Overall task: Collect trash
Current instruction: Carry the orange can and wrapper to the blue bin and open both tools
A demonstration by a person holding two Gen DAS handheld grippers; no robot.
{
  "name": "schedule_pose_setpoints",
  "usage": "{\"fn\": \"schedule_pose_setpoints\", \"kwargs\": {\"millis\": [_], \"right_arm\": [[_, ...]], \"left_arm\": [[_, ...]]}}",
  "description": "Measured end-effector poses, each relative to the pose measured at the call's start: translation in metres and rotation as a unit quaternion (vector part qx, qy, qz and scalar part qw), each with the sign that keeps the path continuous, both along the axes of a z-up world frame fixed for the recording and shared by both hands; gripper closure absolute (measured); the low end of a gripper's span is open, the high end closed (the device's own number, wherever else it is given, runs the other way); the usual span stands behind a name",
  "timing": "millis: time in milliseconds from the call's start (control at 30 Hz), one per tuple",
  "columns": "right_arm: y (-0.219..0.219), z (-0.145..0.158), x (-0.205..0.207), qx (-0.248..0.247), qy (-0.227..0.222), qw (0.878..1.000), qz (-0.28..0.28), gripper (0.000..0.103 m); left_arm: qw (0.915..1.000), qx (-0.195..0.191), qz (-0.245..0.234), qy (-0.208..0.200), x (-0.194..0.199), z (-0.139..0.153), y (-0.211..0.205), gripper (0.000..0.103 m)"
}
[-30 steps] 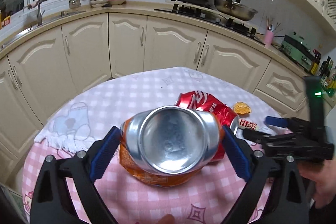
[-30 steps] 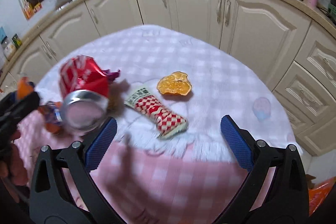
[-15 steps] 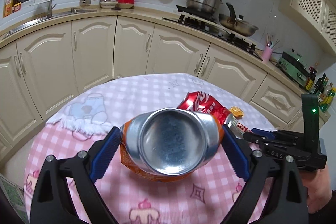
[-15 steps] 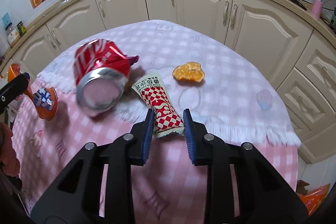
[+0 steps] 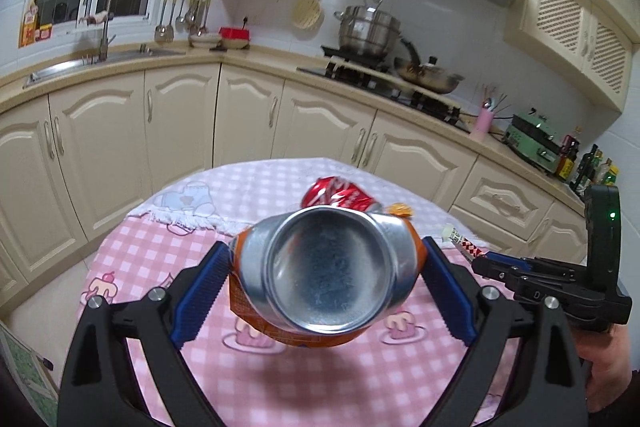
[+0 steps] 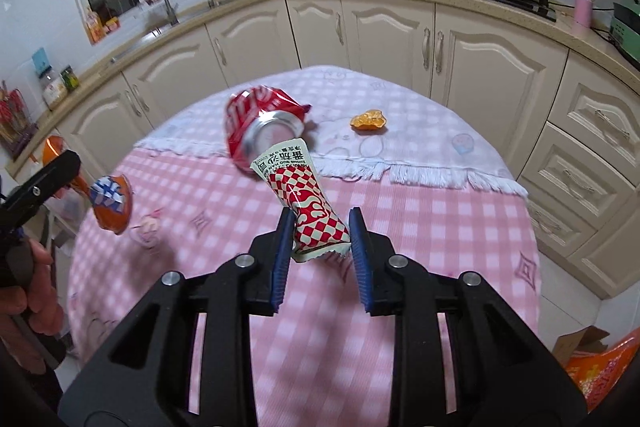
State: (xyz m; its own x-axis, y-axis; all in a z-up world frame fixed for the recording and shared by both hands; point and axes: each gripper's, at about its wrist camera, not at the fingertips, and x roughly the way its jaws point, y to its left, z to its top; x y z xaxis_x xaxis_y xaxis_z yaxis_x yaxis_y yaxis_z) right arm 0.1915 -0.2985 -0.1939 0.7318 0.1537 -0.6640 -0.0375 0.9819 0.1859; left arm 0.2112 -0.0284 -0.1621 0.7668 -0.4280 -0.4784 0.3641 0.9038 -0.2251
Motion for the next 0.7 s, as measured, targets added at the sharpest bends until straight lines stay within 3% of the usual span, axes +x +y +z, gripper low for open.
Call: {"fn": "schedule_pose_setpoints", "kwargs": {"millis": [400, 700], "right_arm": [[-0.044, 0.057, -0.105, 0.044, -0.088, 0.995, -0.022, 0.075], [-0.111, 0.073, -0.187, 0.054, -0.125, 0.987, -0.083, 0.075]], "left_arm": [[0.9970, -0.016, -0.049, -0.059, -0.082, 0.043, -0.052, 0.012], [0.9895, -0.033, -0.125, -0.064, -0.125, 0.053, -0.118, 0.012]]}}
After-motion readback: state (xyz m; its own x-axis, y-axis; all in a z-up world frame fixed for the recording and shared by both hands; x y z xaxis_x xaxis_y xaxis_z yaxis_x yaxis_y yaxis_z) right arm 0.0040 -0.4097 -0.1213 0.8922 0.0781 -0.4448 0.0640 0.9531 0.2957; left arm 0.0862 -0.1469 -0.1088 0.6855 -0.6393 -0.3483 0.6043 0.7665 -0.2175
